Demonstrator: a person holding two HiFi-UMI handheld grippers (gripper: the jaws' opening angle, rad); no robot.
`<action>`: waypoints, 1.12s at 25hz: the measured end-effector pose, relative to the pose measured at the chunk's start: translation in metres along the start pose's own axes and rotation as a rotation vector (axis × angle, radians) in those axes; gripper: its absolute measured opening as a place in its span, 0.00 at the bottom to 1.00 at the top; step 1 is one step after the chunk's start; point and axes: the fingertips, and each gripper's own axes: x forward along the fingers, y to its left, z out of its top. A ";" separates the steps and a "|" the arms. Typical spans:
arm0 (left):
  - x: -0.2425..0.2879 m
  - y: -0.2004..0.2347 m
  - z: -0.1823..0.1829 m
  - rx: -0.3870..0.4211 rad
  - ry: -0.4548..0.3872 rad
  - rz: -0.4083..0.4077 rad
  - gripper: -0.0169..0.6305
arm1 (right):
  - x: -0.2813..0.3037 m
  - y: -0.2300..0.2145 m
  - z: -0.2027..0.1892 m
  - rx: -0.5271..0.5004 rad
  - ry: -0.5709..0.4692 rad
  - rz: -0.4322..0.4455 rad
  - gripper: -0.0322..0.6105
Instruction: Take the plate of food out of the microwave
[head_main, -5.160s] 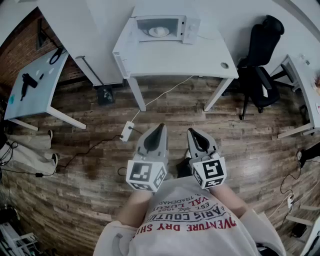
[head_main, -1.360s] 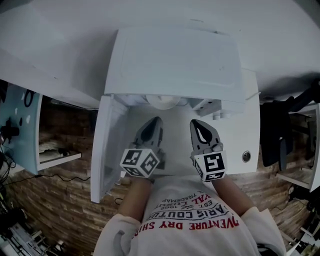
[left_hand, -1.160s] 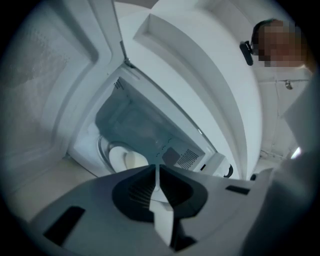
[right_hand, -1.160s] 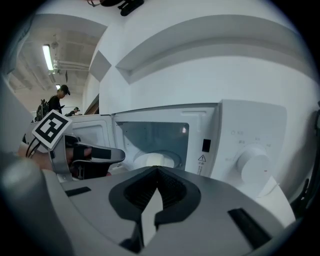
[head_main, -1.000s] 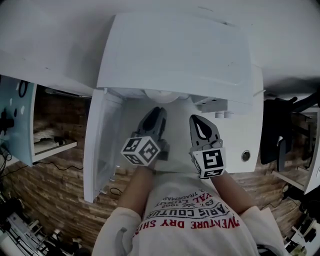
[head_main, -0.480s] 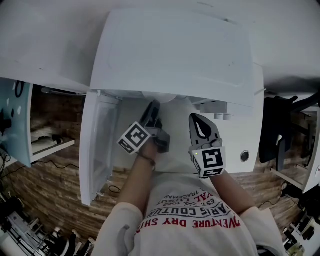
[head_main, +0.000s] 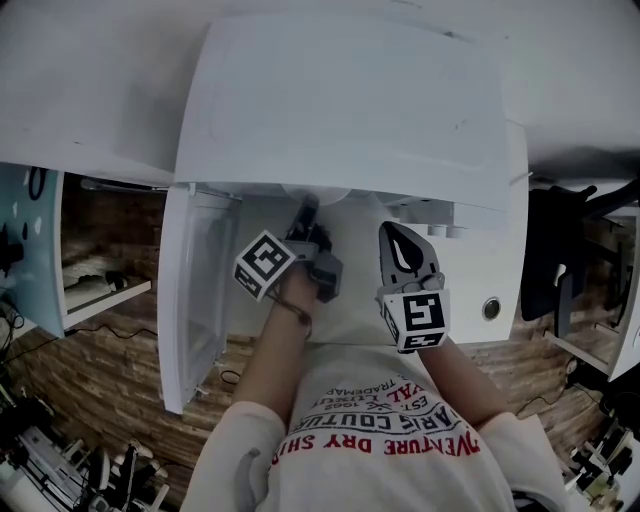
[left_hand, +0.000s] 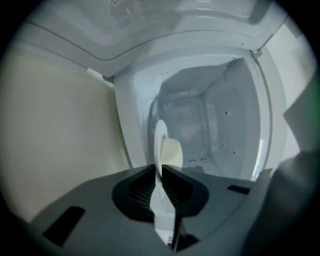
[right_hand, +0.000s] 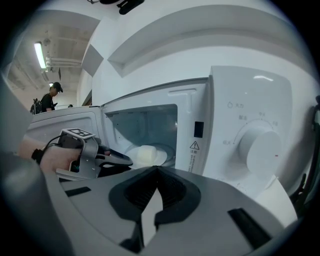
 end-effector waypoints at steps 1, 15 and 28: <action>0.000 -0.001 0.000 0.000 0.006 0.013 0.09 | 0.000 0.001 -0.001 0.002 0.005 0.003 0.05; -0.007 -0.018 0.004 -0.085 -0.008 -0.119 0.05 | -0.003 0.004 -0.002 0.026 0.021 0.004 0.05; -0.036 -0.030 0.001 -0.050 0.024 -0.217 0.05 | -0.012 0.013 -0.004 0.023 0.014 -0.032 0.05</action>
